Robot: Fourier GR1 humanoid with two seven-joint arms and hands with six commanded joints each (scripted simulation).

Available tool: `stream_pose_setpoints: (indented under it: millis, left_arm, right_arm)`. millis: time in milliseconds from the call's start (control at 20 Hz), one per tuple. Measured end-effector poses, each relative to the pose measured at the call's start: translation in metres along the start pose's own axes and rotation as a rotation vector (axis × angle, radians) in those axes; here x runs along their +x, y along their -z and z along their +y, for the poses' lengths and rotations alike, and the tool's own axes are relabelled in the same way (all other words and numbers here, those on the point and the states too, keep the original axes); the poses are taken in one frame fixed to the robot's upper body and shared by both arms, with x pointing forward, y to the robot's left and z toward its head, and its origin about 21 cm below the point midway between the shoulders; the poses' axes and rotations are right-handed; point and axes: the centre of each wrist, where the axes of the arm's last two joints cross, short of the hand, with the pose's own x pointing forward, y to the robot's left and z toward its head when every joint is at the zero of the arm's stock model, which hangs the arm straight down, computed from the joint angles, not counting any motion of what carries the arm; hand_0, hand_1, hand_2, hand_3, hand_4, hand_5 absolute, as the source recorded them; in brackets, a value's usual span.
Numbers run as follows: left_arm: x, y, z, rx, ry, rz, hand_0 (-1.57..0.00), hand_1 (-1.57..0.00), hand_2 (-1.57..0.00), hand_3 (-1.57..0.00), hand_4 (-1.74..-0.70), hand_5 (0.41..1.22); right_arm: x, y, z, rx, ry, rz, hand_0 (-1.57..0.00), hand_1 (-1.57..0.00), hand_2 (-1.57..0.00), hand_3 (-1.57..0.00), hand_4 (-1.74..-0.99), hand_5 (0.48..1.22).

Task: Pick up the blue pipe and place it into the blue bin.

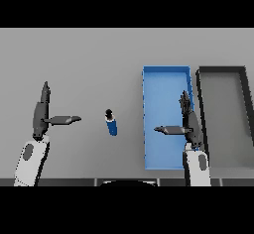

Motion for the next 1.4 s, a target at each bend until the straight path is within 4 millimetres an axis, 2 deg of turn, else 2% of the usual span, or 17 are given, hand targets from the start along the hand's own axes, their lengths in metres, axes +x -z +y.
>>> stream_pose_setpoints:
  millis: [300,400,500,650,800,950,1000,1150,1200,1400]
  left_arm:
    - [0.0,0.006,0.005,0.004,0.003,0.0,0.0,0.0,0.0,0.0,-1.07,0.591]
    - [0.006,0.004,0.031,-0.259,0.117,-0.054,0.0,0.0,0.0,0.0,-1.07,0.589]
    - [0.009,0.005,0.039,-0.354,0.15,-0.057,0.0,0.0,0.0,0.0,-1.08,0.588]
    - [0.009,0.003,0.047,-0.407,0.158,-0.06,0.0,0.0,0.0,0.0,-1.08,0.6]
    - [0.008,-0.001,0.043,-0.463,0.143,-0.079,0.0,0.0,0.0,0.0,-1.09,0.596]
    - [0.017,-0.009,0.034,-0.594,0.138,-0.098,0.0,0.0,0.0,0.0,-1.1,0.554]
    - [0.012,-0.015,0.027,-0.64,0.134,-0.084,0.0,0.0,0.0,0.0,-1.11,0.534]
    - [0.014,-0.029,0.012,-0.744,0.119,-0.082,0.0,0.0,0.0,0.0,-1.16,0.497]
    - [0.013,-0.034,0.001,-0.776,0.108,-0.084,0.0,0.0,0.0,0.0,-1.17,0.49]
    - [0.007,-0.042,-0.029,-0.812,0.135,-0.091,0.0,0.0,0.0,0.0,-1.19,0.466]
  right_arm:
    - [-0.001,0.004,0.01,0.009,0.004,0.012,0.0,0.0,0.0,0.0,-1.225,0.617]
    - [0.004,-0.008,0.001,0.098,-0.153,-0.085,0.0,0.0,0.0,0.0,-1.225,0.618]
    - [0.012,-0.013,0.0,0.129,-0.21,-0.097,0.0,0.0,0.0,0.0,-1.223,0.62]
    - [0.011,-0.021,0.003,0.138,-0.261,-0.084,0.0,0.0,0.0,0.0,-1.196,0.609]
    - [0.012,-0.021,0.004,0.115,-0.283,-0.053,0.0,0.0,0.0,0.0,-1.186,0.598]
    - [0.014,-0.018,0.0,0.143,-0.286,-0.091,0.0,0.0,0.0,0.0,-1.198,0.607]
    - [0.017,-0.018,0.003,0.151,-0.278,-0.101,0.0,0.0,0.0,0.0,-1.201,0.609]
    - [0.015,-0.014,0.001,0.144,-0.283,-0.081,0.0,0.0,0.0,0.0,-1.208,0.612]
    - [0.013,-0.015,0.001,0.15,-0.286,-0.077,0.0,0.0,0.0,0.0,-1.211,0.613]
    - [0.015,-0.025,0.01,0.155,-0.274,-0.101,0.0,0.0,0.0,0.0,-1.223,0.619]
